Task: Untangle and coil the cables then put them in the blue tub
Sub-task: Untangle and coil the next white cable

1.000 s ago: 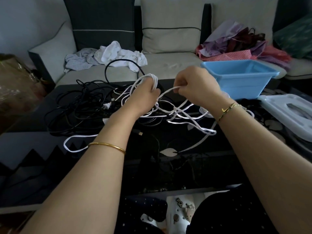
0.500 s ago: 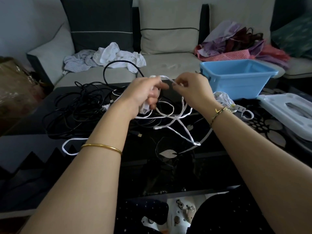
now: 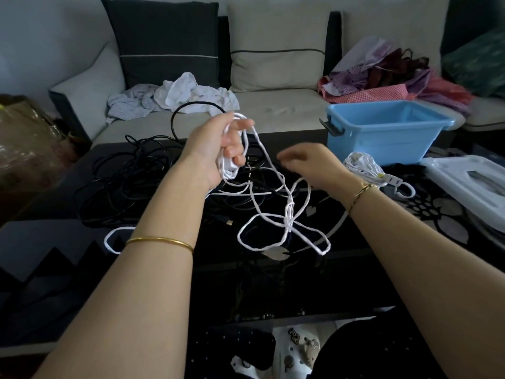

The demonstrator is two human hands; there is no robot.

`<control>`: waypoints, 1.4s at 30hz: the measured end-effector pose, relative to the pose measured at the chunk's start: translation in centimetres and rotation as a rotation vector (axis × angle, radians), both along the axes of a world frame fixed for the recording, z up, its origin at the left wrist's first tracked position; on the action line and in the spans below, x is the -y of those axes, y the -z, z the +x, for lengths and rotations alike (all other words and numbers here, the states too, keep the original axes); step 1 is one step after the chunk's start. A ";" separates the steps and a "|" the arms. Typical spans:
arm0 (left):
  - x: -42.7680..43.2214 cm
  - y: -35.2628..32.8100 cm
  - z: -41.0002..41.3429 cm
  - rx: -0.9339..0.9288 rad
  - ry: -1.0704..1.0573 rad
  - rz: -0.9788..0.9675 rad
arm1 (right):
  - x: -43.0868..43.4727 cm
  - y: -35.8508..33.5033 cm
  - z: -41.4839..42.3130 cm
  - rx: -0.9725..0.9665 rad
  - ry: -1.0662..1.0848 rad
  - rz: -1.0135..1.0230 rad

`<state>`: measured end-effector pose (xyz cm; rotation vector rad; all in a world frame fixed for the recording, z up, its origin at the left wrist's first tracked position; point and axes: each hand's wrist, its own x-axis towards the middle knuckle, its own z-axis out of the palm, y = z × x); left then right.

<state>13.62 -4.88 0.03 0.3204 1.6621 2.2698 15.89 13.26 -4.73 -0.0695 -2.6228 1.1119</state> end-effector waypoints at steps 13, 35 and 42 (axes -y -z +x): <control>0.0 0.6 -0.4 0.309 0.309 0.615 | 3.7 -0.3 1.0 0.213 -0.258 -0.326; -3.0 2.9 -0.4 -0.776 -0.349 -0.854 | 1.5 -3.9 2.5 0.413 -0.377 0.058; -2.2 2.4 0.3 -0.626 0.003 -1.031 | -0.7 -3.9 1.7 0.017 -0.036 0.008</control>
